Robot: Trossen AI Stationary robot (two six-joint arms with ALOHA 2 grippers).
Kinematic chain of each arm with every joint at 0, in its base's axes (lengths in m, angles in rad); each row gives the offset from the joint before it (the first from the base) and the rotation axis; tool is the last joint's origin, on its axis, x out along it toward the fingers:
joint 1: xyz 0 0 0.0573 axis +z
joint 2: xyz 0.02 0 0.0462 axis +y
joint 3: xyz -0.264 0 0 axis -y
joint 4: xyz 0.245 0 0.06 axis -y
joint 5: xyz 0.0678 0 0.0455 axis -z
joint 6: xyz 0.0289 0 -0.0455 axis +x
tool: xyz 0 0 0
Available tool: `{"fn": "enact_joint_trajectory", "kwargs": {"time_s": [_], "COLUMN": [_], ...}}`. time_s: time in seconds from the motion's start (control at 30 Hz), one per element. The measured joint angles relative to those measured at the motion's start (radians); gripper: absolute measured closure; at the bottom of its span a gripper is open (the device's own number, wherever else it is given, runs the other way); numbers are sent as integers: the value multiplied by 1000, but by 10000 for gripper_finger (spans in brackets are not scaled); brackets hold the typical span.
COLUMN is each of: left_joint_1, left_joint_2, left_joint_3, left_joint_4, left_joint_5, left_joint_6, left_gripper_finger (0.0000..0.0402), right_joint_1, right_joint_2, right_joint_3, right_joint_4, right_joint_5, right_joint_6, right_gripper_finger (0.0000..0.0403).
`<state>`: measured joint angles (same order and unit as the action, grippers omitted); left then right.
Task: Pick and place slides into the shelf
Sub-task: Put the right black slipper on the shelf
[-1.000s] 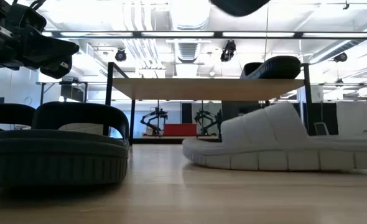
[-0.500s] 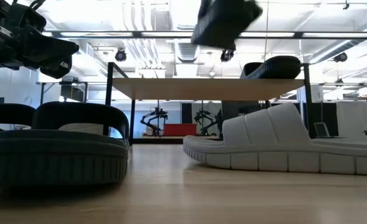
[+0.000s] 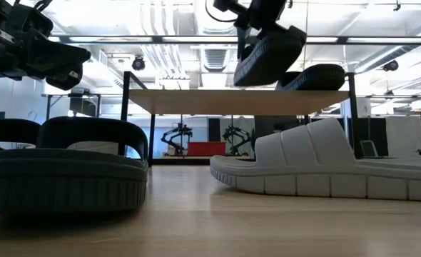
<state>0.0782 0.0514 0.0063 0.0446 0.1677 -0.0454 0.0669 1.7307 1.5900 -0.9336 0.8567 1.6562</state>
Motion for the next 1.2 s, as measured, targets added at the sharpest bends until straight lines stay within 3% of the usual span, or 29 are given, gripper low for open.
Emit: {"fn": "enact_joint_trajectory", "kwargs": {"time_s": [0.23, 0.43, 0.87, 1.03, 1.2], "left_joint_1": [0, 0, 0, 0, 0], "left_joint_2": [-1, 0, 0, 0, 0], "left_joint_3": [0, 0, 0, 0, 0], "left_joint_4": [0, 0, 0, 17, 132], "left_joint_5": [0, 0, 0, -12, -16], "left_joint_6": [0, 0, 0, 5, -139], "left_gripper_finger": [384, 384, 384, 384, 384], "right_joint_1": [-48, -60, -63, -62, -40], "right_joint_2": [4, 4, 4, 4, -21], "right_joint_3": [-5, -9, -10, -10, -7], "right_joint_4": [2, -26, -49, -115, -100], "right_joint_5": [-69, -51, -92, -110, -132], "right_joint_6": [-8, -8, -67, -22, -22], "right_gripper_finger": [309, 280, 269, 266, 266]}}
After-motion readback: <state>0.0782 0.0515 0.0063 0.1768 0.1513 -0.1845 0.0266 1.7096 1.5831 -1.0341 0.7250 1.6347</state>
